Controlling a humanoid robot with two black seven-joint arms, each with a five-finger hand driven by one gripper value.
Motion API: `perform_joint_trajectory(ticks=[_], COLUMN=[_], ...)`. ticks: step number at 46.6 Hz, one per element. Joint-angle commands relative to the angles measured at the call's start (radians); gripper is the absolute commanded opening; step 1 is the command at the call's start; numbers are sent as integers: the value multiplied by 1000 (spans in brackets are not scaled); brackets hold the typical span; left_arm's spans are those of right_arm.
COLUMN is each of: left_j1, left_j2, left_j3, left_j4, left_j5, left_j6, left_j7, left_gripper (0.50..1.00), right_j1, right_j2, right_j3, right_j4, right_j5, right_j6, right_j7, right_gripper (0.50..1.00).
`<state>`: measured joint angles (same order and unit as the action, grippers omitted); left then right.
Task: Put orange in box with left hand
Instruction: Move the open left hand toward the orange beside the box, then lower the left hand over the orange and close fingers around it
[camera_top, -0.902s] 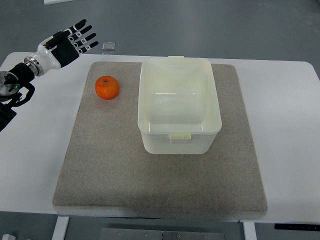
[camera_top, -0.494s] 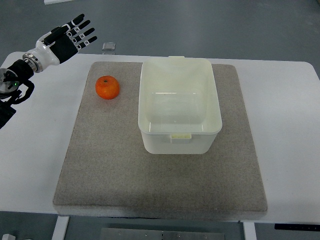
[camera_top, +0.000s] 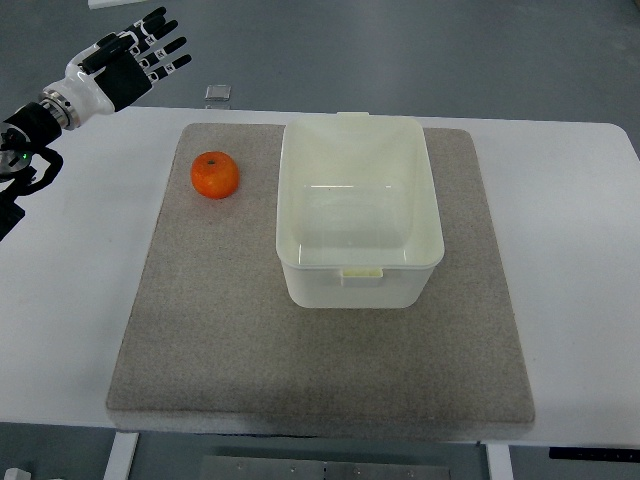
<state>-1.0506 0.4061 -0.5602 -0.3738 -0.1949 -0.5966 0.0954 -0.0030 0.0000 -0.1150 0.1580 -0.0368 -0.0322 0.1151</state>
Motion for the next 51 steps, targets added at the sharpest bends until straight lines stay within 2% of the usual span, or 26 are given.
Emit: perform_joint_trajectory(ticks=[1,8,13,21,33,36,41,51], left_j1=[-11,-3,-5,-14,-22,-20,-17,-23], left_j2=[3,20,74,123,140,140,140,149], left_j3=[-1,-6,3,6,6,6,23,203], left_j4=[-7,-65,-140,-237,-252,-264,-310,-410], left_j5=[204,501,613,842,1158,1232,1360,1482], left_j6=[1,3,4,15,24,52,139,271], left_j7=[-49,-224,-295,-306,-307,-307,-307,-324], left_gripper=[994,994,994,994,994,992,994,992], right_j1=[0,0,-2,0,-2,0,0,0], right_j2=[0,0,0,0,0,0,0,0], right_j3=[0,0,0,0,0,0,0,0], right_j4=[0,0,0,0,0,0,0,0], right_j5=[0,0,0,0,0,2,0,0], right_j6=[0,0,0,0,0,0,0,0], right_j7=[0,0,0,0,0,0,0,0], right_gripper=[932,932,932,932,932,932,932,932])
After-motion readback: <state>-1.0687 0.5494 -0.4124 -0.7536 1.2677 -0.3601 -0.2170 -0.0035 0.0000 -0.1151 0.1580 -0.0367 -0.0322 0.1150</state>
